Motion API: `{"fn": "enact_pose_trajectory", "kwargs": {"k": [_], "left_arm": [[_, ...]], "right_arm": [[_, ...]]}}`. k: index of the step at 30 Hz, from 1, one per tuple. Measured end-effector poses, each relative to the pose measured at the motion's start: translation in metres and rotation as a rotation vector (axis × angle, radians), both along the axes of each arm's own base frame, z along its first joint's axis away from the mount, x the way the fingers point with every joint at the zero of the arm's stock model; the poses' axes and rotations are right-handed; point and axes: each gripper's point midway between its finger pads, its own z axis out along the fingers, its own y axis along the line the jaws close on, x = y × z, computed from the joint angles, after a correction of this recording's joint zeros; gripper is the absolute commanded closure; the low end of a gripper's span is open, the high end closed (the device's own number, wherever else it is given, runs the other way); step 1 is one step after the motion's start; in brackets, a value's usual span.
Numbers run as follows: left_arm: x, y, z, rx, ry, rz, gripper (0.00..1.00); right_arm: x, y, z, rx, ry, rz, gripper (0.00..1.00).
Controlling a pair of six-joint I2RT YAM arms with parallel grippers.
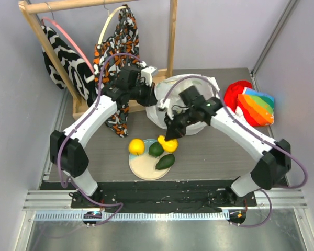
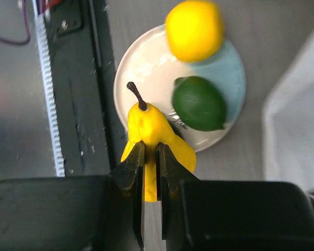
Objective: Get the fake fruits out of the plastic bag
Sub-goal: Place the fake fruit on the plate.
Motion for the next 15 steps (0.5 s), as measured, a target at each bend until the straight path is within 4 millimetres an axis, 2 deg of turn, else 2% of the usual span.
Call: {"fn": "enact_pose_trajectory", "kwargs": {"k": [4, 6, 10, 15], "left_arm": [[0.001, 0.006, -0.001, 0.033, -0.028, 0.004, 1.0], [-0.001, 0.01, 0.0, 0.046, -0.038, 0.002, 1.0], [-0.003, 0.017, 0.011, 0.05, -0.074, 0.004, 1.0], [-0.002, 0.023, 0.02, 0.059, -0.114, 0.007, 1.0]], "right_arm": [[-0.026, 0.028, -0.042, -0.084, 0.068, 0.154, 0.91], [-0.034, 0.043, -0.053, -0.105, 0.082, 0.212, 0.91], [-0.049, 0.076, -0.062, -0.112, 0.121, 0.284, 0.91], [-0.062, 0.108, -0.072, -0.091, 0.27, 0.229, 0.92]]}}
